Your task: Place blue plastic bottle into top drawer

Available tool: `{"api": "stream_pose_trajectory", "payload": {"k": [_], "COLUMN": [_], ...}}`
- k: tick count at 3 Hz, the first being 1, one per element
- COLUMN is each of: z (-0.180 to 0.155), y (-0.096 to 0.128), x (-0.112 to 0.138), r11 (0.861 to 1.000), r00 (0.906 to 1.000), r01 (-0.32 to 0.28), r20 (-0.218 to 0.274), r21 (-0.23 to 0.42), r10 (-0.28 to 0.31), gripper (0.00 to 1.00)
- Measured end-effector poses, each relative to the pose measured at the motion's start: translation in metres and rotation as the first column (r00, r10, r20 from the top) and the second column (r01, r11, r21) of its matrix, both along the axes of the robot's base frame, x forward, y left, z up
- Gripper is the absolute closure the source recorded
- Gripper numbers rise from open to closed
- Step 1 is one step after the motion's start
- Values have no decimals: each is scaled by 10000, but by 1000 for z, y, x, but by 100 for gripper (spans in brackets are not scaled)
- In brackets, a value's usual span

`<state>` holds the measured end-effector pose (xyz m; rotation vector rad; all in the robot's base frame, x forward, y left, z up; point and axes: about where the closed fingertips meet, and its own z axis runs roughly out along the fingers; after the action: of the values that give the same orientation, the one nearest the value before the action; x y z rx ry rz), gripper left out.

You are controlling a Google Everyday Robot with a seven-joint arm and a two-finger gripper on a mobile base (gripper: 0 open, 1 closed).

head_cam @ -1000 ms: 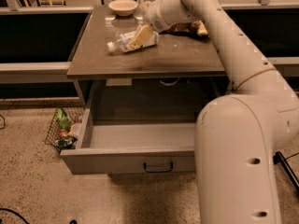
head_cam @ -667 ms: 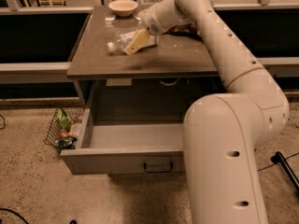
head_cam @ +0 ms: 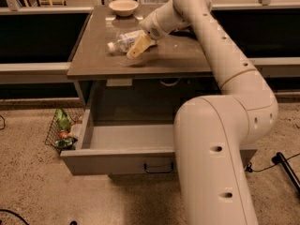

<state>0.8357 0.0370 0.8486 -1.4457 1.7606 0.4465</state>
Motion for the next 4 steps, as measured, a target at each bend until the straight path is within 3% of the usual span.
{"api": "stream_pose_trajectory", "payload": {"k": [1,2,3,4], "z": [-13,-16,-9,-1], "y": [1,1,1,1], "x": [4,6,6,7], "r11": [10000,9999,9999,9999], "r00": [9996,9993,9993,9993], "r01": [-78,-125,-124,-124], "r20": [-266,-349,-349,-349], "r21": [7,51,52,52], "r10": [78,127,126,126], "gripper": [0,16,48,70]}}
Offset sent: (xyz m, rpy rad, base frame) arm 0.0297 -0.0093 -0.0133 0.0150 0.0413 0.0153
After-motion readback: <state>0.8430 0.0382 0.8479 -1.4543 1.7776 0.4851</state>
